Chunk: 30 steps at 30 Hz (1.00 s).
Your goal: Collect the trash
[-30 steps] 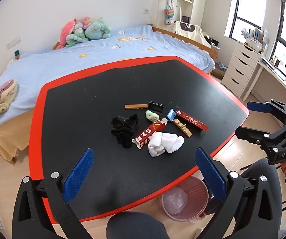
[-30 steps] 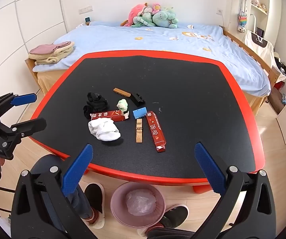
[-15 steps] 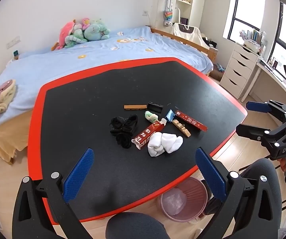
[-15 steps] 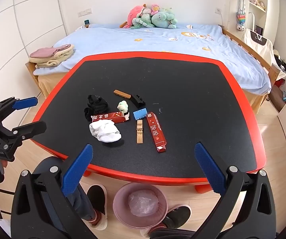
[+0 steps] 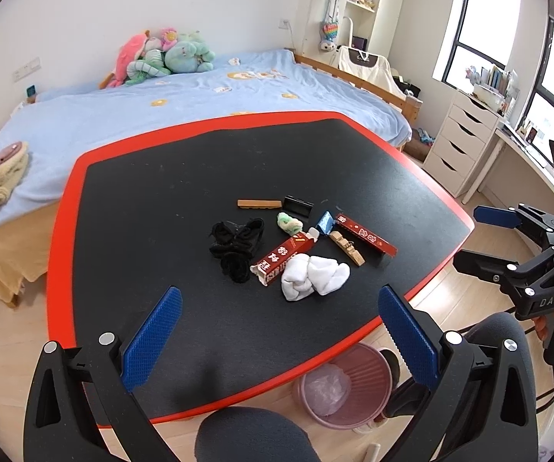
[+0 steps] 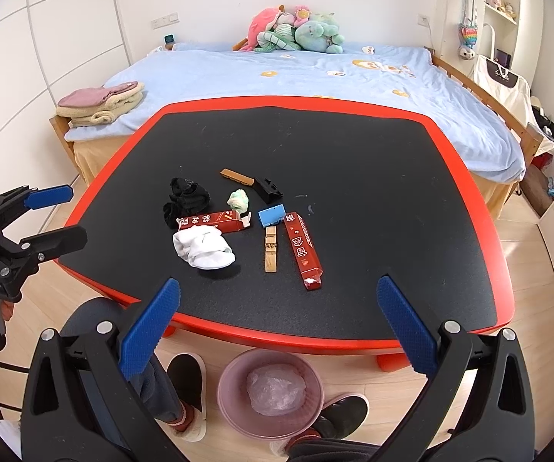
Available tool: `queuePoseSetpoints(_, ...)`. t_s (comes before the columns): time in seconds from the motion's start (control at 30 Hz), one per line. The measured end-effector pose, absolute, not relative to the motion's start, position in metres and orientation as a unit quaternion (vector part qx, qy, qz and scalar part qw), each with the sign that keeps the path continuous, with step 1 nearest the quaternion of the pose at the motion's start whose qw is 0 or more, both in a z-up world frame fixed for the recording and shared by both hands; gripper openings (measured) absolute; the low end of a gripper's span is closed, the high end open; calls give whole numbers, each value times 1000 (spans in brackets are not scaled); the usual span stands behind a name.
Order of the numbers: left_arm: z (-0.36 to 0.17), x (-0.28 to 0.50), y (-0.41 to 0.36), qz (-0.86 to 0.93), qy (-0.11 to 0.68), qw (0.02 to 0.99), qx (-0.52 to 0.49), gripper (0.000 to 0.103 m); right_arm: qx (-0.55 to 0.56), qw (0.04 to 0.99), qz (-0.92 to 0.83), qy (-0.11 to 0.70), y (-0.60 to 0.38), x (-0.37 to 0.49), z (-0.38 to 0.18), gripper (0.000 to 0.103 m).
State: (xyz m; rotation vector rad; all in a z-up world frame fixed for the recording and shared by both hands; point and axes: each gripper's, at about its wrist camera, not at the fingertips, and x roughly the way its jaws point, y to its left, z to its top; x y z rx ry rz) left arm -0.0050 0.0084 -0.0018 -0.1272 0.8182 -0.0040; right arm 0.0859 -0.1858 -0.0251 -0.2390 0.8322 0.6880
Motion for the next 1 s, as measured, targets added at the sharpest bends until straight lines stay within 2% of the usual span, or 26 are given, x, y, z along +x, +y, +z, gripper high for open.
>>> queuePoseSetpoints(1.0, 0, -7, 9, 5, 394, 918, -49, 98, -115, 850, 334, 392, -183, 82, -25, 100)
